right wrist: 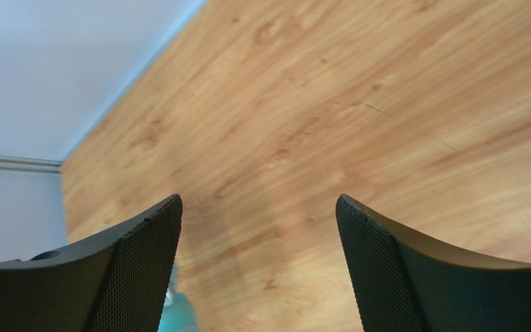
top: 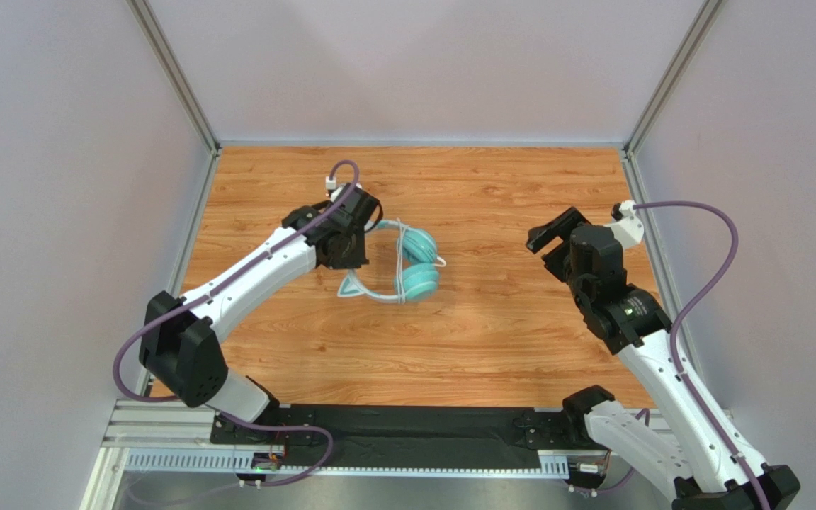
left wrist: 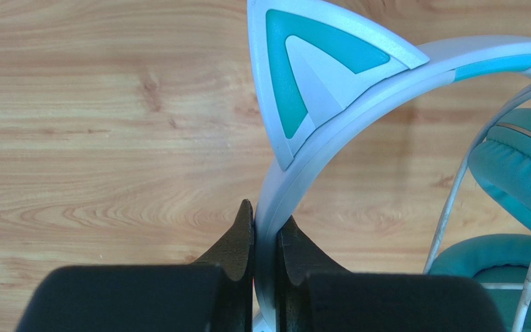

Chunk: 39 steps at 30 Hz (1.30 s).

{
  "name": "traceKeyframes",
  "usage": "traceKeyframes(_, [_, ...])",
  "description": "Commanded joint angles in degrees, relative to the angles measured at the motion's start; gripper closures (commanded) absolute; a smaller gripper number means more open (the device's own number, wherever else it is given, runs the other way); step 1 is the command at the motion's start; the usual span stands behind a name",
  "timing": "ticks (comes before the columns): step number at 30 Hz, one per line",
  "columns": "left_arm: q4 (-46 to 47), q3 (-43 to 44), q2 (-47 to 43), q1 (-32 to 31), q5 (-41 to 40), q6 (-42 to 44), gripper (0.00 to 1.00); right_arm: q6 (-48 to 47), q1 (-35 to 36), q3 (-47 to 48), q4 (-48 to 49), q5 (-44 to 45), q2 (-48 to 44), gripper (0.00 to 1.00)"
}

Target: Wrap the headphones

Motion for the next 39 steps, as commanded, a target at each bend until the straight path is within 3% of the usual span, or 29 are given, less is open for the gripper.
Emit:
traceKeyframes(1, [-0.4,4.5,3.0,6.3,3.2,1.5,1.0,-3.9,-0.2,-2.5,-5.1,1.7,-1.5,0.17])
traceKeyframes(8, [-2.5,13.6,10.2,19.5,2.1,0.9,1.0,-6.1,-0.2,-6.9,-6.0,0.2,-2.7,0.17])
traceKeyframes(13, [-2.9,21.8,19.1,25.2,2.1,0.7,1.0,-6.9,-0.2,-9.1,-6.0,-1.1,-1.8,0.17])
traceKeyframes(16, [-3.4,27.6,24.1,25.6,1.9,1.2,1.0,-7.4,-0.2,-9.9,-6.0,-1.0,-1.1,0.16])
traceKeyframes(18, [-5.1,37.7,29.9,25.6,3.1,1.0,1.0,-8.1,-0.2,-10.6,-5.8,-0.7,-0.2,0.16])
traceKeyframes(19, [-5.1,37.7,31.8,25.6,3.1,0.8,1.0,-8.2,-0.2,-10.6,-5.8,-0.8,0.1,0.16])
traceKeyframes(26, [-8.5,62.8,50.6,25.8,3.7,-0.6,1.0,-7.7,-0.3,-11.4,-5.6,-2.7,1.8,0.16])
traceKeyframes(39, [-1.9,64.9,59.0,25.9,6.4,-1.3,1.0,-7.4,-0.2,-13.9,-5.1,-1.2,-2.0,0.16])
